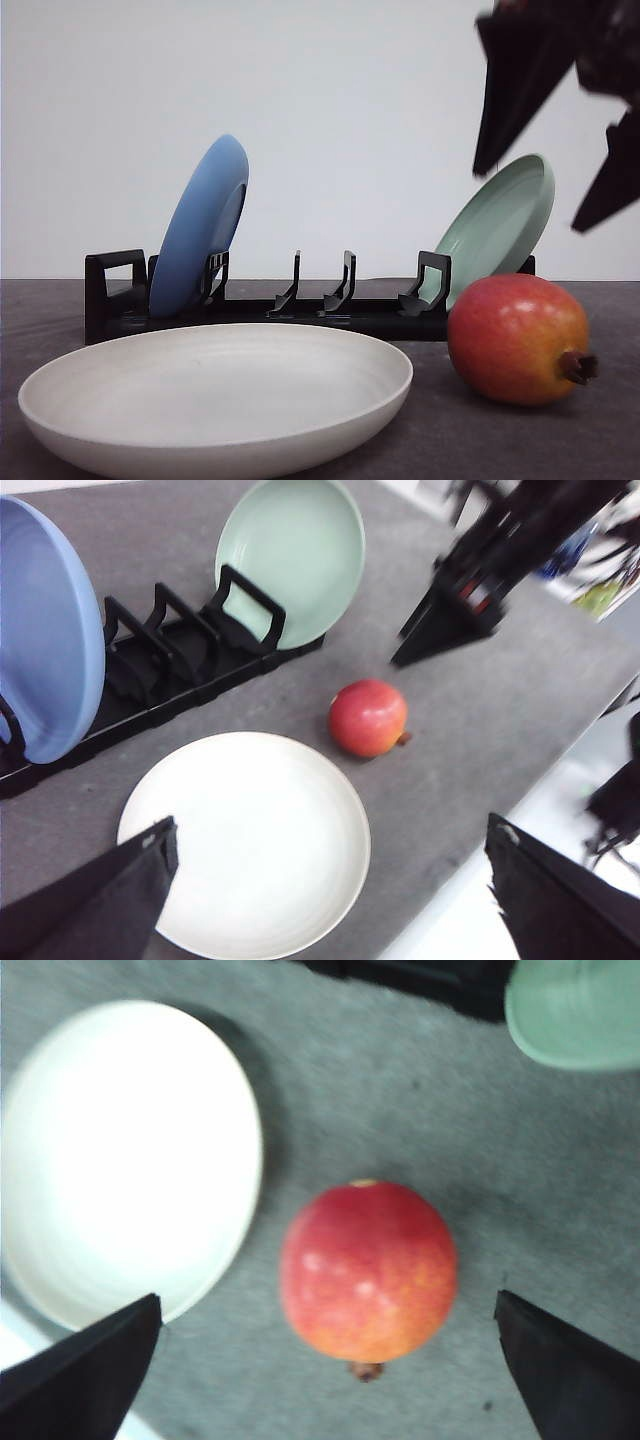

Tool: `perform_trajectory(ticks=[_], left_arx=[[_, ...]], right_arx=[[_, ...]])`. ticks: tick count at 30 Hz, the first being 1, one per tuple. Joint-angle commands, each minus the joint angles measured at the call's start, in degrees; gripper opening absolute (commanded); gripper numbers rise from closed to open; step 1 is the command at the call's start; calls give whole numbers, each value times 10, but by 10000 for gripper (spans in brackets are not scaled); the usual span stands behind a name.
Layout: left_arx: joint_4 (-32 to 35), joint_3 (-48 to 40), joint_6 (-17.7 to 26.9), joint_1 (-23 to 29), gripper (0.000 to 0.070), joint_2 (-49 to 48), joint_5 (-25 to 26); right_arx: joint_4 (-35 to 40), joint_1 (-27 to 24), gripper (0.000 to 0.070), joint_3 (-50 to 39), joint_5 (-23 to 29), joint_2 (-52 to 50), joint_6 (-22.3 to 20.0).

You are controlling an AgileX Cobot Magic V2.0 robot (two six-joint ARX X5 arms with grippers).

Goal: Place pomegranate in white plate

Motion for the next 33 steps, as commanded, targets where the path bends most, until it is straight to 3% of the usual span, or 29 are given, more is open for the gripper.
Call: perform_trajectory(ticks=[1,12,24,25,28,33], left_arx=[[0,3,-14,-8,596,-10,4],[-46,3,-14,-8,595,-72,9],[-44,3,-16,-8,595,-80,9],[-44,3,-16,-8,593,-80,9],[-44,3,-16,-7,592,-80,9],[-39,3,-16,-7,592,-80,9]], right_arx=[[4,6,700,10,7,23,-16],[27,28,700,10,17,145,-28],[57,47,699,10,17,208,-22],[55,47,673,10,17,208,-20],[47,47,506,10,18,208,-15],[41,52,479,34,18,208,20]])
